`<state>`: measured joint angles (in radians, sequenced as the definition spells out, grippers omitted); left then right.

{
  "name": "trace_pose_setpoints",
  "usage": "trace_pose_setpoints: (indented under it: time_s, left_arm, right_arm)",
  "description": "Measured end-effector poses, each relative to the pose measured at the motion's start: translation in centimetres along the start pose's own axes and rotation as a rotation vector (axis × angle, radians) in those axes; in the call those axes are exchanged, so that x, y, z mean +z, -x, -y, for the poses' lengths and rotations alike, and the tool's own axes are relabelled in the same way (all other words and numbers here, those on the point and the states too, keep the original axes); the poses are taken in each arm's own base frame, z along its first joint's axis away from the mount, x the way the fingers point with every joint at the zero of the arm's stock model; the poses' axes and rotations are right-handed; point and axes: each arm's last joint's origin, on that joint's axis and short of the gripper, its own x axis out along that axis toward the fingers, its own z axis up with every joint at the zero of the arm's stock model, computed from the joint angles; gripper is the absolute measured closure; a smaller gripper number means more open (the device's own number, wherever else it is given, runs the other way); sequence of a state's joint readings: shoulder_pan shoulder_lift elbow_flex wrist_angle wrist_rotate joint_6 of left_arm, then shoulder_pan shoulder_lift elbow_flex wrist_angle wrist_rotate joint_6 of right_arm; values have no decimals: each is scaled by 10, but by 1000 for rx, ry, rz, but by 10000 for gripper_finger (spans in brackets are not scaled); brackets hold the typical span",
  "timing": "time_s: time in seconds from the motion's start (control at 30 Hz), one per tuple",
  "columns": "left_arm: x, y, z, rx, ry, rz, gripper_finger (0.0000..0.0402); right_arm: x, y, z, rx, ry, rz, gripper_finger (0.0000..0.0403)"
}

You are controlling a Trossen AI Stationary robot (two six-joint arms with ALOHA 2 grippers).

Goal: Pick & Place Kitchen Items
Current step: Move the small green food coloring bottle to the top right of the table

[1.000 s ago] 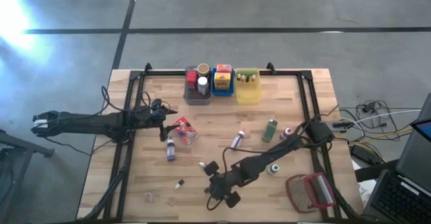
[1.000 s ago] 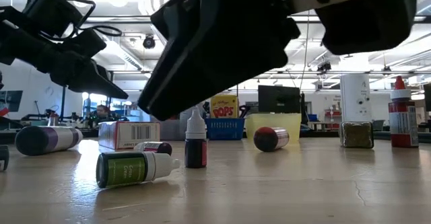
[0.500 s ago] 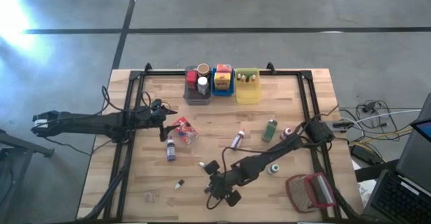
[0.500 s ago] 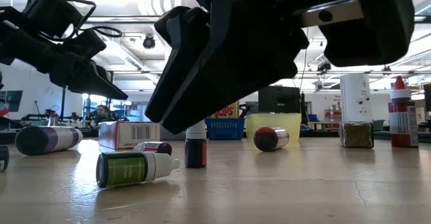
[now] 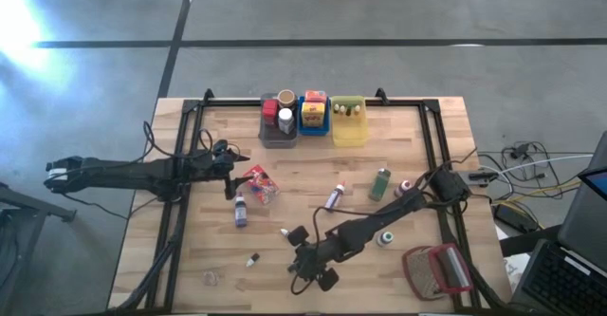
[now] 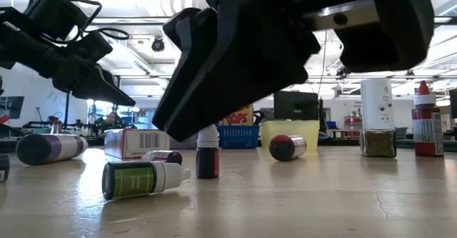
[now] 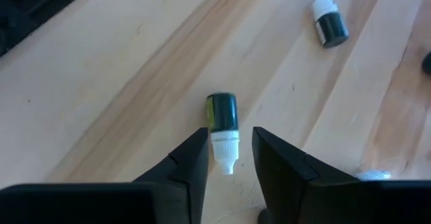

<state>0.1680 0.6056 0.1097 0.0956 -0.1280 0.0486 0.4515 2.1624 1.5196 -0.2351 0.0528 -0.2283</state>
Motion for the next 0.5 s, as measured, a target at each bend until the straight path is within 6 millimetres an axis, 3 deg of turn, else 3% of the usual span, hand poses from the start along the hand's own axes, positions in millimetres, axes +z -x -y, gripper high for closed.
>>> trace_pose_setpoints:
  time_s: [0.2, 0.37, 0.5]
  left_arm:
    - [0, 0, 0, 0, 0, 0, 99]
    - [0, 0, 0, 0, 0, -1, 101]
    - [0, 0, 0, 0, -1, -4, 99]
  right_arm:
    - [1, 0, 0, -2, -24, 8, 292]
    - [-13, -22, -5, 15, -15, -38, 275]
    - [-5, -25, -4, 6, -28, -22, 265]
